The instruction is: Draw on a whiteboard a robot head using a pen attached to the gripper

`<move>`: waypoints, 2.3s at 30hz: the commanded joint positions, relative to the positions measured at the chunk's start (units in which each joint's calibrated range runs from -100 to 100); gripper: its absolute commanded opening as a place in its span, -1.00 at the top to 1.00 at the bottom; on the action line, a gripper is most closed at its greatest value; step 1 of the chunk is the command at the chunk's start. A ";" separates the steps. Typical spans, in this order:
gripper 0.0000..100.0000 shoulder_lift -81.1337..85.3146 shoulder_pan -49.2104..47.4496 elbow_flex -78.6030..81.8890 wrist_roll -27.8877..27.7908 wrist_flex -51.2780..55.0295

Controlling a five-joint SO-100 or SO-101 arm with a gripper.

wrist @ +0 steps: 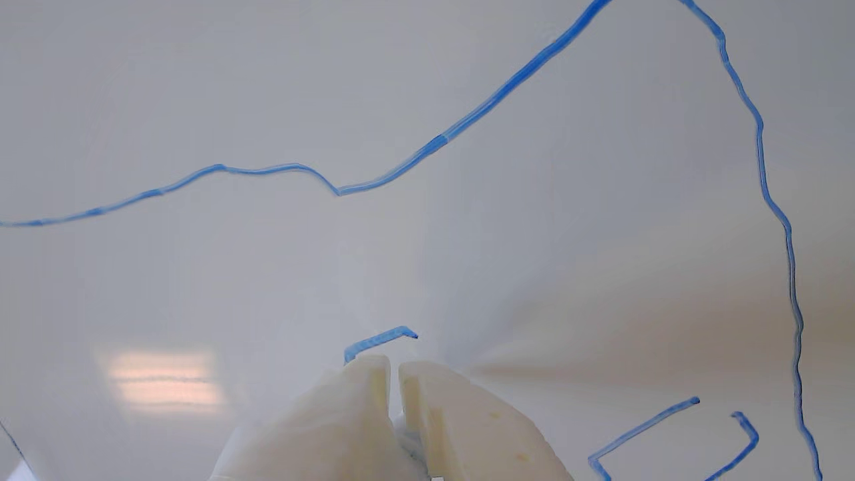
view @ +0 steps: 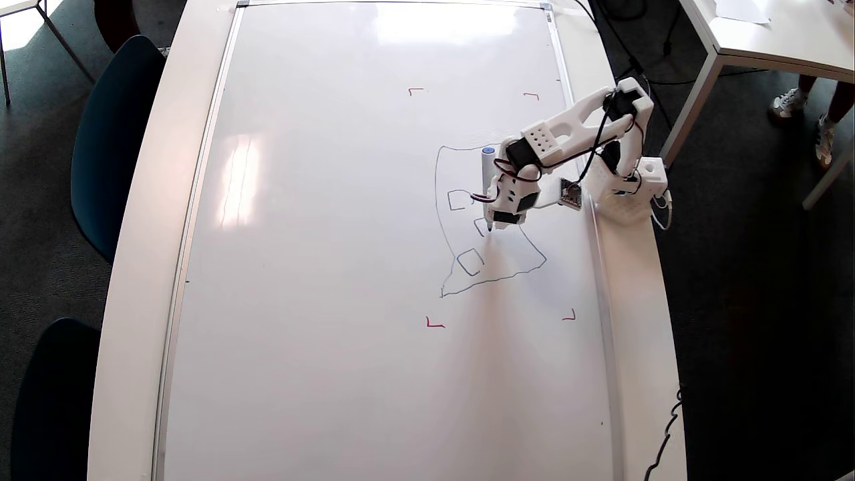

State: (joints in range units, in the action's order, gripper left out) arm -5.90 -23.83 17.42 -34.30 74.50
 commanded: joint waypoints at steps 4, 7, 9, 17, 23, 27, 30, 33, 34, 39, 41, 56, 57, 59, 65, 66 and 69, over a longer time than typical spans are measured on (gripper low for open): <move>0.98 -1.31 -0.21 -4.71 1.34 0.05; 0.98 -2.07 -0.58 -4.34 1.34 -1.52; 0.98 -1.90 -0.65 -4.16 1.34 -1.52; 0.98 -1.22 -0.21 -5.80 1.34 -1.08; 0.98 2.48 1.71 -16.15 1.23 5.69; 0.98 2.40 4.21 -22.42 0.91 8.47; 0.99 -3.25 5.47 -25.42 0.86 8.21; 0.99 -8.22 5.98 -29.05 1.13 8.04; 0.99 -11.17 6.13 -31.77 1.18 8.04; 0.99 -17.49 5.98 -37.22 1.18 7.87; 0.99 -19.26 5.91 -38.68 1.18 7.87; 0.98 -24.06 6.06 -39.13 1.23 6.30; 0.98 -24.40 6.13 -39.31 1.23 6.30; 0.98 -24.65 6.28 -39.13 1.23 6.30; 0.98 -25.24 6.35 -39.58 1.23 6.22; 0.98 -25.24 6.35 -39.77 1.23 6.13; 0.98 -25.92 6.43 -39.68 1.23 3.70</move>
State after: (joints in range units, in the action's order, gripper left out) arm -31.17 -17.86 -21.05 -33.09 80.66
